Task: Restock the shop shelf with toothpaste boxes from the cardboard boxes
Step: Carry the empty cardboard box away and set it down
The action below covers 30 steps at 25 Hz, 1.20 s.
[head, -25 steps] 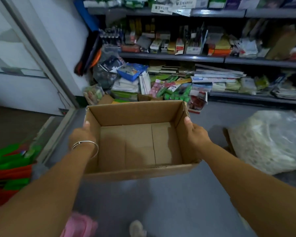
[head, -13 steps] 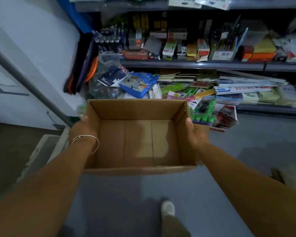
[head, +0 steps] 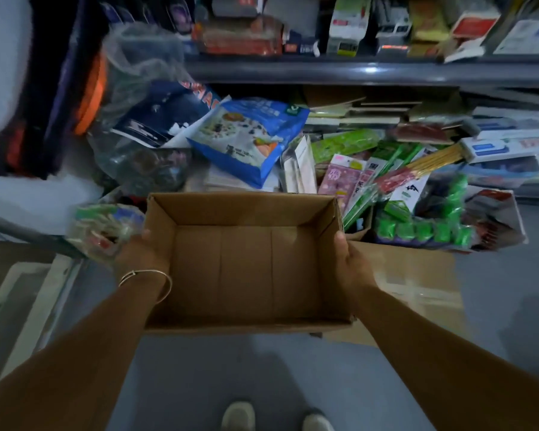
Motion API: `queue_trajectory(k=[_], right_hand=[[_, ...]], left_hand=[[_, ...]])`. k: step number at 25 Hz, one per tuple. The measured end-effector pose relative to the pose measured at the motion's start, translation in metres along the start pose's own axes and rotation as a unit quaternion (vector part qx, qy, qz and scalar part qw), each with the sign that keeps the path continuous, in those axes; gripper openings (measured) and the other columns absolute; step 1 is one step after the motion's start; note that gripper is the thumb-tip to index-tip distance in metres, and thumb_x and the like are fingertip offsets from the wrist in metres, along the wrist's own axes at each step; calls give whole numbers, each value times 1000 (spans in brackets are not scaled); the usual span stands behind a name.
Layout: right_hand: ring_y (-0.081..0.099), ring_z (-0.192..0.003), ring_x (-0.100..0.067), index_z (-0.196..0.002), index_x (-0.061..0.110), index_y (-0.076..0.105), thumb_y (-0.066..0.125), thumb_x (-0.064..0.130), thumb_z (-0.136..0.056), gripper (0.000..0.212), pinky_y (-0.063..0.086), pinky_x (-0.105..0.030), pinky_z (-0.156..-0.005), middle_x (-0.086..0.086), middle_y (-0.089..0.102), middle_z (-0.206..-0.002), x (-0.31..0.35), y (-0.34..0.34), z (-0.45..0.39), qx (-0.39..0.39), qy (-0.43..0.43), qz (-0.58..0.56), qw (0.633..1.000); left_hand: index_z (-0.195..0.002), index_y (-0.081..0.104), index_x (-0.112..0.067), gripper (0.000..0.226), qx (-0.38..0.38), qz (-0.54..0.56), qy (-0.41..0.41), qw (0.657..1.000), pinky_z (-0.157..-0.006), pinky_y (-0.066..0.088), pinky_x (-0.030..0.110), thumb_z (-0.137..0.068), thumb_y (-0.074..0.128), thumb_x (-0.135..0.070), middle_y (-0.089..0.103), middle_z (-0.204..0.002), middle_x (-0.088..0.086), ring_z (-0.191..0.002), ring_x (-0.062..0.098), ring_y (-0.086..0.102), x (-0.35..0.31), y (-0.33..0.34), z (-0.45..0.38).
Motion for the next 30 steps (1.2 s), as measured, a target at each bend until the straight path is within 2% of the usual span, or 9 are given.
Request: queue_trajectory(k=[4,7,10,14,19,22,25,27,30], right_hand=[[48,-122,-33,-130,10,53,25,41,-101,51,38,-33,-95,-17,56,-128,-44,50,-56,-15,29,-13,999],[52,-117,-32,-126,8,56,26,41,-101,51,34,-26,-84,-17,59,-122,-72,78,-86,-25,30,-13,999],[49,-121,-31,-131,12,53,25,44,-100,52,34,-27,-89,-15,57,-127,-93,96,-101,-26,43,-24,998],[45,-127,-30,-139,18,45,26,47,-99,52,36,-37,-103,-12,52,-135,-113,111,-103,-26,58,-37,997],[41,-131,-30,-140,18,42,24,48,-99,53,33,-40,-106,-11,49,-138,-123,113,-94,-11,93,-33,995],[41,-130,-32,-138,15,43,22,47,-100,55,33,-41,-106,-14,48,-138,-131,113,-93,8,96,-7,995],[43,-129,-32,-138,13,42,25,49,-99,55,34,-41,-105,-14,48,-138,-134,115,-97,25,93,12,995],[46,-126,-32,-138,13,39,31,49,-98,55,38,-41,-103,-13,50,-136,-126,114,-95,41,67,44,996],[50,-121,-31,-139,15,36,42,43,-96,51,42,-38,-96,-10,53,-133,-82,95,-75,34,-57,165,984]], left_hand=[[-119,49,13,42,15,7,-8,1000,-96,37,49,-100,31,-20,50,-121,38,-114,50,47,23,89,-61],[-123,48,9,48,25,31,-16,999,-97,36,50,-101,27,-28,49,-123,37,-115,52,46,29,134,-85],[-124,47,12,50,28,21,0,999,-97,35,48,-101,28,-28,46,-127,36,-118,51,43,28,155,-94],[-119,45,15,54,34,36,-15,999,-92,38,48,-99,33,-33,50,-121,39,-113,53,46,45,181,-101],[-114,46,16,53,28,27,-18,999,-89,39,48,-99,32,-32,52,-116,40,-110,53,48,57,183,-97],[-121,43,16,60,74,-10,-27,997,-92,38,47,-97,34,-39,50,-121,38,-113,51,48,64,198,-95],[-135,28,15,67,118,-29,-21,992,-98,35,45,-96,40,-38,41,-133,36,-121,49,43,66,211,-97],[-142,20,9,72,126,-65,15,990,-105,30,44,-94,46,-38,30,-144,31,-129,45,36,59,211,-97],[-148,15,-6,79,91,-93,103,986,-111,24,46,-88,55,-39,22,-151,21,-136,39,27,26,183,-72]])
Point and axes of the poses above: each hand's wrist, its own z-axis away from the middle knuckle, its own y-axis out of the palm, x = y × z, the point moved 9 cm from there along -z, towards the middle knuckle
